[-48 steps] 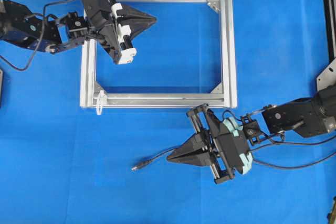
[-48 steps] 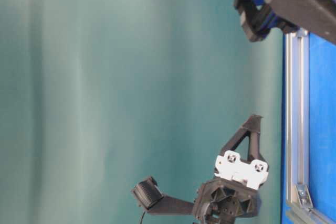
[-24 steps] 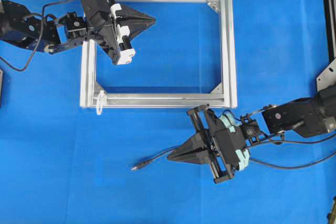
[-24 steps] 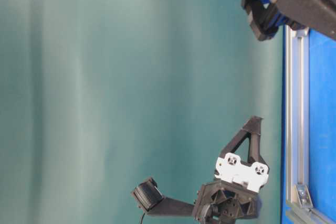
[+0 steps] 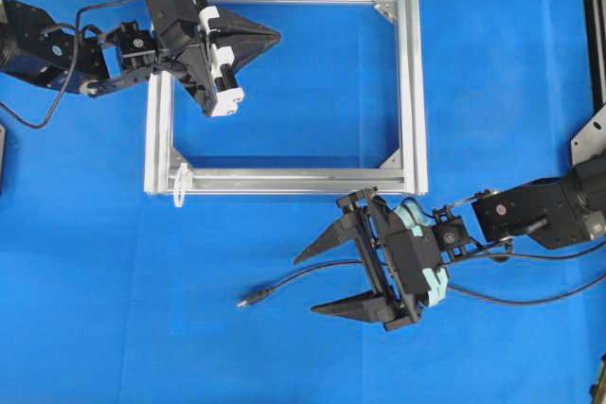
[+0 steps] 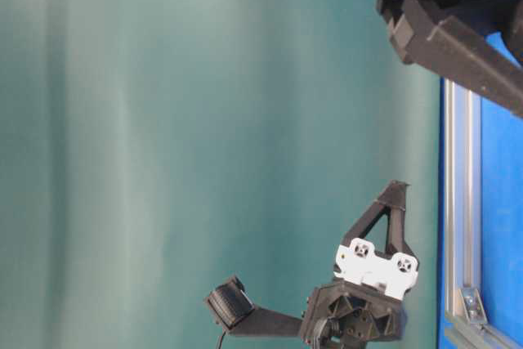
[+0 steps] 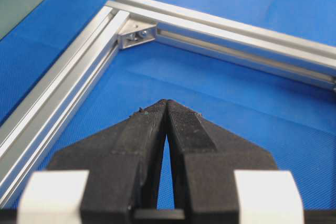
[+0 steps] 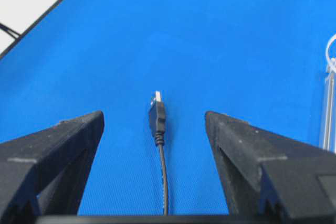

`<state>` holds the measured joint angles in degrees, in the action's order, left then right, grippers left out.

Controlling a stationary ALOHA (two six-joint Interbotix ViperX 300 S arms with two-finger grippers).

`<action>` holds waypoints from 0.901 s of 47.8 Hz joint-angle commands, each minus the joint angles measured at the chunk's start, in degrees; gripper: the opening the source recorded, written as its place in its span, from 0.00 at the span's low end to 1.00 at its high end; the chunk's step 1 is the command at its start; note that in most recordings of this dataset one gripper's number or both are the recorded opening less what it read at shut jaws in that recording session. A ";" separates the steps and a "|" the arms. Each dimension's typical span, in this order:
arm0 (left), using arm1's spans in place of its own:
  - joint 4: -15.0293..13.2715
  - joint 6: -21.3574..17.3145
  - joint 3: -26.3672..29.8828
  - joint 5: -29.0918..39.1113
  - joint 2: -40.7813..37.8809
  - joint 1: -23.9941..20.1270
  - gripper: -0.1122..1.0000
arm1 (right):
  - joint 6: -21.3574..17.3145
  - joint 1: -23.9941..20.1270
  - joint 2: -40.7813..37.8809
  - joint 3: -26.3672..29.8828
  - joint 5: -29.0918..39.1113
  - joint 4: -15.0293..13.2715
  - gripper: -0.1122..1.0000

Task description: Insert the wire through the string loop located on the left side.

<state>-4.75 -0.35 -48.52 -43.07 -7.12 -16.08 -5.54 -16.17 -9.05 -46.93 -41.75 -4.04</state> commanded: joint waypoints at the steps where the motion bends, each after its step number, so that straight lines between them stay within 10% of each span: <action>1: 0.18 -0.09 0.79 -0.18 1.58 0.09 0.10 | 0.00 -0.26 0.18 1.41 -0.26 0.62 0.90; 43: 0.18 -0.18 0.62 -0.18 1.67 0.09 0.10 | 0.18 -0.26 -13.18 7.91 0.26 5.98 0.75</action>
<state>-4.66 -0.44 -48.52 -42.98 -7.03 -16.08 -5.45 -16.17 -23.38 -39.73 -41.66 1.76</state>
